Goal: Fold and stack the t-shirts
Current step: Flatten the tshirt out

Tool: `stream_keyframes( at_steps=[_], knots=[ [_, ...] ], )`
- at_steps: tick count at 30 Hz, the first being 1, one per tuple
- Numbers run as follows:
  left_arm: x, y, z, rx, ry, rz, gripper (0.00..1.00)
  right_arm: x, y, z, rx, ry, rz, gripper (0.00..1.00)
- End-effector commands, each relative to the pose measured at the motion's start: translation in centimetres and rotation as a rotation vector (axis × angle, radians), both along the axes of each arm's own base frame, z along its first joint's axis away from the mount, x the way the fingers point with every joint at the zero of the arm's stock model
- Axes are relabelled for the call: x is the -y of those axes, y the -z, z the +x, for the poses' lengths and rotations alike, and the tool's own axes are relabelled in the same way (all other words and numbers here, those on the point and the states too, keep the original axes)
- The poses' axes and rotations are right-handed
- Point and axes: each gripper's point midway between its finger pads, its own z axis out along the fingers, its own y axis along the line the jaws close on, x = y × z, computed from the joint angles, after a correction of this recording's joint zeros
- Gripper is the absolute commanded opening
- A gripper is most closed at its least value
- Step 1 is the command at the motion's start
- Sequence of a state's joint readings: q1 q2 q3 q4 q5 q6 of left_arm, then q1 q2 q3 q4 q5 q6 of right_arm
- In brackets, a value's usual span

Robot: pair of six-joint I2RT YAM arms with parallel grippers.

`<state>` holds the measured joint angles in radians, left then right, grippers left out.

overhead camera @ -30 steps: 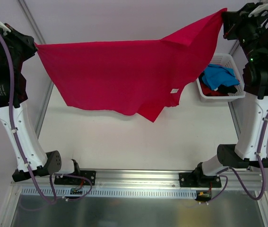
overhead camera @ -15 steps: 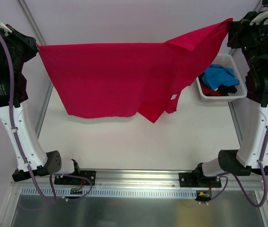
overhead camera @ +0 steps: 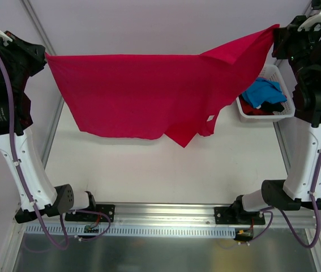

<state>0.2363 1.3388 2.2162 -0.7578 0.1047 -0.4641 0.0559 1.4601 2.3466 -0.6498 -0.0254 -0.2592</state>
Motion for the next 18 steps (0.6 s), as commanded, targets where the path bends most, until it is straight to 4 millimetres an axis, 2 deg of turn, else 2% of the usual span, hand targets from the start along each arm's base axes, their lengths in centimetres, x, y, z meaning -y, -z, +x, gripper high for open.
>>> stream_keyframes(
  at_steps=[1,5,8,11,12,18],
  knots=[
    [-0.1,-1.4,-0.8,0.052,-0.014,0.005,0.00,1.6,-1.3,-0.7,0.053,0.076,-0.018,0.00],
    [-0.1,-2.1,-1.9,0.075,-0.026,0.017,0.00,1.7,-2.1,-1.7,0.077,0.078,-0.018,0.00],
    [0.2,-3.0,-3.5,0.102,-0.032,0.041,0.00,1.7,-3.4,-3.7,0.115,0.071,-0.033,0.00],
    [0.3,-3.8,-5.3,0.133,-0.046,0.063,0.00,1.6,-5.0,-7.0,0.174,0.062,-0.038,0.00],
    [0.5,-4.2,-6.2,0.149,-0.048,0.070,0.00,1.8,-5.8,-8.8,0.206,0.067,-0.048,0.00],
    [1.5,-5.7,-10.6,0.214,-0.053,0.078,0.00,2.0,-6.8,-14.2,0.269,0.068,-0.068,0.00]
  ],
)
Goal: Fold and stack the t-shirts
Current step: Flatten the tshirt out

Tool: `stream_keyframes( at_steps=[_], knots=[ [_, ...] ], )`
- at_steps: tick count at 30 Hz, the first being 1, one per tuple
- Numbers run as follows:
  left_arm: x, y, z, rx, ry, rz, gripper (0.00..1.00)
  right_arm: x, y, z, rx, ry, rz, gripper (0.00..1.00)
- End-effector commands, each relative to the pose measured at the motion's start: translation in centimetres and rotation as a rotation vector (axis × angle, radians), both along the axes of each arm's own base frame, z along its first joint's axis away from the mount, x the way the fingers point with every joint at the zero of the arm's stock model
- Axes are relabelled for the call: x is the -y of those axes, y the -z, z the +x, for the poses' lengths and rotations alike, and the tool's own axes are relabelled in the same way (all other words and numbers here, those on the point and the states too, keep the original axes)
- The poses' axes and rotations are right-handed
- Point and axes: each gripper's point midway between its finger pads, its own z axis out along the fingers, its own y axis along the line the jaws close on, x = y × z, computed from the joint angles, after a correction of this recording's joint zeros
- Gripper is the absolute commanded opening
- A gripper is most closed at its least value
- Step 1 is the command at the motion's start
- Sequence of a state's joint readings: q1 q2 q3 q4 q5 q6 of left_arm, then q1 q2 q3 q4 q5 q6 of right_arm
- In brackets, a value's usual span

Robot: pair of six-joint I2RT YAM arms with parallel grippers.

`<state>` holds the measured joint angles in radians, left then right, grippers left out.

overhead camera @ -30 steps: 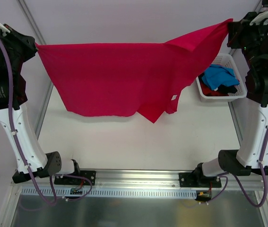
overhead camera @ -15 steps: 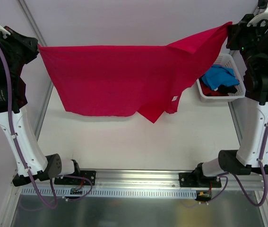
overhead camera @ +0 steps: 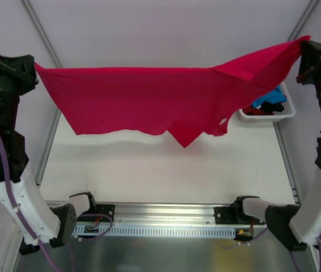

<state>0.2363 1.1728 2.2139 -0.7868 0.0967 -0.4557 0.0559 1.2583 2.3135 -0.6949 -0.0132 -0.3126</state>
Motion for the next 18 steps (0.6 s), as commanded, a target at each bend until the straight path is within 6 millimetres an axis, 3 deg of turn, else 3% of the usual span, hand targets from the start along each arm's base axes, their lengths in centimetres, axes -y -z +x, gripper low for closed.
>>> stream_keyframes(
  at_steps=[1,4,8,10,13,15,16,17,18],
  knots=[
    [0.1,-2.3,-3.8,0.095,-0.042,0.033,0.00,1.1,-3.5,-6.4,0.164,0.046,-0.022,0.00],
    [0.6,-2.7,-6.6,0.131,-0.054,0.022,0.00,0.6,-3.9,-8.9,0.194,0.013,-0.030,0.00],
    [1.4,-3.3,-10.8,0.193,-0.065,0.024,0.00,-0.5,-4.1,-14.2,0.251,-0.064,-0.028,0.00],
    [1.8,-3.9,-13.9,0.243,-0.085,0.034,0.00,-1.0,-3.7,-15.9,0.263,-0.089,-0.028,0.00],
    [1.7,-4.4,-16.3,0.281,-0.121,0.031,0.00,-1.3,-4.1,-19.2,0.326,-0.089,-0.030,0.00],
    [1.4,-4.4,-15.8,0.268,-0.128,0.008,0.00,-1.2,-4.7,-20.3,0.351,-0.066,0.005,0.00],
    [1.2,-4.3,-15.3,0.255,-0.130,-0.001,0.00,-1.2,-4.6,-20.0,0.336,-0.058,0.015,0.00],
    [1.0,-3.7,-14.3,0.220,-0.129,-0.016,0.00,-1.0,-4.5,-19.2,0.323,-0.036,0.030,0.00],
    [0.5,-2.9,-11.7,0.159,-0.128,-0.032,0.00,-1.0,-4.2,-18.0,0.294,-0.036,0.034,0.00]
  ],
)
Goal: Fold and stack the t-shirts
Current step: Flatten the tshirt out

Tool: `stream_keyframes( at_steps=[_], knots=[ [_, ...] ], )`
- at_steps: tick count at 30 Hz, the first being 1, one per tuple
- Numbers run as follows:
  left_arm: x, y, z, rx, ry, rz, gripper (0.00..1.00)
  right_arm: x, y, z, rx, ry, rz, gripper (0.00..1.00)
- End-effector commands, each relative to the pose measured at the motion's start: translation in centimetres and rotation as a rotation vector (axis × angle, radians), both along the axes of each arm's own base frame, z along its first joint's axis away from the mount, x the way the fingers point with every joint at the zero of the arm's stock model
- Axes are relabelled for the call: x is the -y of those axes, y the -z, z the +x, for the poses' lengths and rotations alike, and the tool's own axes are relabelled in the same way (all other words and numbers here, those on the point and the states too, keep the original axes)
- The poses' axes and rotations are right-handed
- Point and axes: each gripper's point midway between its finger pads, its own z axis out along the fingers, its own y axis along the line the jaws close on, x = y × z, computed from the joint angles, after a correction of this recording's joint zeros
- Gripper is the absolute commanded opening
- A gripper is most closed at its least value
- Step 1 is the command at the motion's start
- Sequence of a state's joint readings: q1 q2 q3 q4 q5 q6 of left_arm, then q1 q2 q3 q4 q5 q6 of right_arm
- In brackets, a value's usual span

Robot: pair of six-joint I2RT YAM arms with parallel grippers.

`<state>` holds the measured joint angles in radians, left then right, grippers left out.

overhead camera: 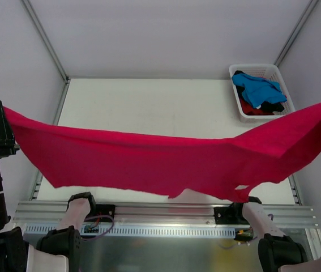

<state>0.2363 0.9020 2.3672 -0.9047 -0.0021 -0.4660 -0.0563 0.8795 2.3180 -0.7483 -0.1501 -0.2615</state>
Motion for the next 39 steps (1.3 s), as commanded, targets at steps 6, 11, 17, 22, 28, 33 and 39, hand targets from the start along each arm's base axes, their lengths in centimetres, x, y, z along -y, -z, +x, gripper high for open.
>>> stream_keyframes(
  at_steps=[6,11,17,22,28,33,39],
  knots=[
    [-5.0,9.7,18.3,-0.475,-0.031,-0.205,0.00,1.1,8.4,19.6,-0.460,-0.022,0.092,0.00],
    [-7.0,17.2,25.8,-0.607,-0.057,-0.244,0.00,0.4,18.3,30.5,-0.719,-0.066,0.079,0.00],
    [-8.7,28.3,32.9,-0.751,-0.123,-0.272,0.00,-2.6,28.9,41.2,-0.936,-0.098,0.003,0.00],
    [-10.0,38.5,37.6,-0.861,-0.185,-0.296,0.00,-4.3,40.2,49.4,-1.099,-0.142,0.021,0.00],
    [-11.9,44.3,44.4,-0.946,-0.217,-0.247,0.00,-5.7,47.6,55.8,-1.167,-0.171,0.012,0.00],
    [-11.8,45.4,49.4,-0.946,-0.168,-0.212,0.00,-5.6,48.0,59.3,-1.093,-0.145,0.028,0.00],
    [-11.7,39.6,50.8,-0.833,-0.155,-0.147,0.00,-5.7,38.7,58.3,-0.925,-0.132,0.022,0.00]
  ],
)
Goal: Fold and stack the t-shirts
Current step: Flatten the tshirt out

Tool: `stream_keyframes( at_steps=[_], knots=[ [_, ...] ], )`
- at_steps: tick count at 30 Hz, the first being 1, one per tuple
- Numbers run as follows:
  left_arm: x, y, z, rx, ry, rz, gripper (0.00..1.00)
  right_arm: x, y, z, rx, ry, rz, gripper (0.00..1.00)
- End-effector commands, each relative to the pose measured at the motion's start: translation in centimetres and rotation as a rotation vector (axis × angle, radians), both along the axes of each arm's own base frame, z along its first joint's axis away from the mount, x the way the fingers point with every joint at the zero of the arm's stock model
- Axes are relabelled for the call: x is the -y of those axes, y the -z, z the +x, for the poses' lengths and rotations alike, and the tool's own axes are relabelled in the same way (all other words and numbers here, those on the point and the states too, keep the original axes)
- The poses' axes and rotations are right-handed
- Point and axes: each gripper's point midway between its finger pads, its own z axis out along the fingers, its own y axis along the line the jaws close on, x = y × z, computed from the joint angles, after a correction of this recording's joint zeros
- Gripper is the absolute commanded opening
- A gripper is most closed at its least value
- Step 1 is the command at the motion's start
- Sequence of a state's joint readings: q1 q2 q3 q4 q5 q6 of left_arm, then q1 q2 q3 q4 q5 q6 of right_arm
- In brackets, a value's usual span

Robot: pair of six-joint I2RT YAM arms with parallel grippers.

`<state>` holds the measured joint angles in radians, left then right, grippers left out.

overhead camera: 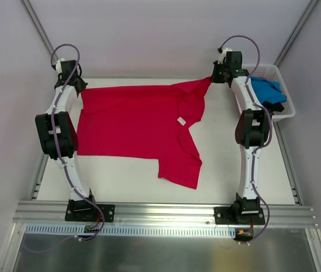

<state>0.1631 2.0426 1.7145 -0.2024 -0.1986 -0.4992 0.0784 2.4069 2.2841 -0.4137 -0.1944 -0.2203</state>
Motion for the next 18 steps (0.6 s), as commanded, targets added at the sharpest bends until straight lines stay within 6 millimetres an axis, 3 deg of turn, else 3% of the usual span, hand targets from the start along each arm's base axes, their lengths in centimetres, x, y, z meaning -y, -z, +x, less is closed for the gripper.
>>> stream_keyframes(
  at_steps=[1,3,4,5,6,7,8,9,10,11,12,13,14,15,16,18],
  knots=[
    [-0.6,-13.5,0.5,0.276,0.016,0.113,0.00,0.8,-18.9,-0.9,0.388,0.025,-0.014,0.00],
    [-0.1,-17.5,-0.8,0.347,0.030,0.127,0.00,0.4,-23.6,-3.2,0.471,0.017,-0.017,0.00],
    [0.6,-21.8,-2.8,0.426,0.054,0.145,0.00,0.2,-24.3,-4.5,0.477,0.009,-0.027,0.00],
    [0.9,-23.2,-3.9,0.450,0.065,0.154,0.00,-0.4,-29.7,-8.0,0.579,-0.011,-0.045,0.00],
    [1.2,-24.9,-5.2,0.480,0.070,0.164,0.00,-0.4,-31.5,-9.9,0.613,-0.013,-0.060,0.00],
    [1.7,-27.9,-8.3,0.538,0.074,0.187,0.00,-0.6,-30.9,-11.4,0.599,-0.015,-0.085,0.00],
    [1.9,-29.1,-9.9,0.562,0.079,0.198,0.00,-1.1,-35.2,-15.8,0.693,-0.033,-0.098,0.00],
    [2.3,-30.1,-11.7,0.587,0.085,0.209,0.00,-1.2,-36.0,-17.8,0.714,-0.037,-0.105,0.00],
    [2.9,-33.4,-15.6,0.666,0.084,0.239,0.00,-1.1,-36.7,-19.7,0.732,-0.025,-0.114,0.00],
    [3.0,-32.3,-16.9,0.650,0.084,0.245,0.00,-1.7,-35.0,-21.0,0.705,-0.047,-0.120,0.00],
    [3.2,-32.8,-18.7,0.671,0.081,0.253,0.00,-0.8,-37.7,-25.0,0.778,-0.031,-0.104,0.00],
    [3.8,-35.2,-22.5,0.749,0.075,0.271,0.00,-0.7,-38.0,-26.7,0.791,-0.034,-0.095,0.00],
    [4.1,-34.3,-23.6,0.744,0.082,0.275,0.00,-0.7,-37.9,-28.1,0.792,-0.040,-0.094,0.00],
    [4.4,-34.7,-25.1,0.768,0.090,0.283,0.00,0.5,-38.7,-30.8,0.824,-0.007,-0.095,0.00],
    [4.9,-35.8,-28.0,0.806,0.084,0.293,0.00,0.7,-39.1,-32.3,0.840,-0.007,-0.090,0.00],
    [5.0,-36.8,-30.7,0.835,0.070,0.311,0.00,0.7,-39.7,-35.2,0.860,-0.022,-0.064,0.00]
  ],
)
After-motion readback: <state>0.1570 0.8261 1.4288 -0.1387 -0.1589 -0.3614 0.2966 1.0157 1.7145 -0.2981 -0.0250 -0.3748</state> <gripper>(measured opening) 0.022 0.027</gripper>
